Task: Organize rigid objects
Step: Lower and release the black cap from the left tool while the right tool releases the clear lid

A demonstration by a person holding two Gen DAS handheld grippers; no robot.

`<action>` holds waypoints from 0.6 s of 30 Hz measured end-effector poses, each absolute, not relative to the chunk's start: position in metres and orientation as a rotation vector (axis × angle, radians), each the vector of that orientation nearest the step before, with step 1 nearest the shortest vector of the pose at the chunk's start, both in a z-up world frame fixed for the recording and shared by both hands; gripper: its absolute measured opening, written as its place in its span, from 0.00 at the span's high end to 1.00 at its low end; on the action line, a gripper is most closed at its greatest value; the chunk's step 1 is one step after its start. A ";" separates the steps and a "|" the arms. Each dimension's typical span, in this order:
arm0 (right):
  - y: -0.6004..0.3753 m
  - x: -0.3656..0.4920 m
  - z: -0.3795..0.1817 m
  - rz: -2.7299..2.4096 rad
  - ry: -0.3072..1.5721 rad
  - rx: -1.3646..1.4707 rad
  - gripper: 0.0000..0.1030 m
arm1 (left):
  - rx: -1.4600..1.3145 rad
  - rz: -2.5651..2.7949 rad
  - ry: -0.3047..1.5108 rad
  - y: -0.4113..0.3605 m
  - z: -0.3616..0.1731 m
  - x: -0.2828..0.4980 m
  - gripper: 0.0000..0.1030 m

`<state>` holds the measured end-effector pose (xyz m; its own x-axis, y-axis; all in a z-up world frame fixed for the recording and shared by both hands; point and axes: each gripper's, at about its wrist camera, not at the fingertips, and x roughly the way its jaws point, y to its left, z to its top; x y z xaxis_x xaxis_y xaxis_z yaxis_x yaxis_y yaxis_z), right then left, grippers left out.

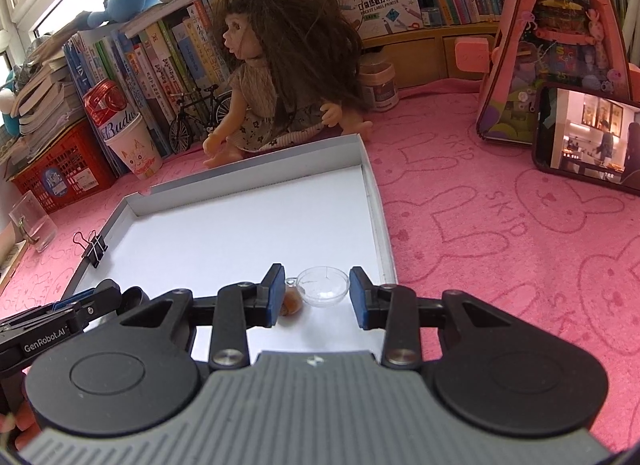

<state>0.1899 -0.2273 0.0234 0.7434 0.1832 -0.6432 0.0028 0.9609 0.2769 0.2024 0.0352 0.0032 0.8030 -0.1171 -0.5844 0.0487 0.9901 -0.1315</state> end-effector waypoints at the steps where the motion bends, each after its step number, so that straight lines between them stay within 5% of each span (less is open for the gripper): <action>1: -0.227 0.190 0.023 0.100 0.730 0.271 0.60 | -0.114 -0.085 0.638 0.036 0.003 0.203 0.71; 7: -0.229 0.189 0.024 0.105 0.722 0.303 0.57 | -0.112 -0.088 0.641 0.036 0.002 0.203 0.65; 9: -0.231 0.188 0.025 0.111 0.710 0.324 0.43 | -0.118 -0.089 0.640 0.035 0.004 0.201 0.56; 18: -0.231 0.173 0.033 0.133 0.665 0.336 0.33 | -0.112 -0.122 0.605 0.031 0.016 0.184 0.33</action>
<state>0.1727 -0.2311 0.0332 0.7810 0.2271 -0.5818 -0.0143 0.9378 0.3469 0.1835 0.0314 0.0159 0.8156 -0.1469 -0.5597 0.0813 0.9867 -0.1405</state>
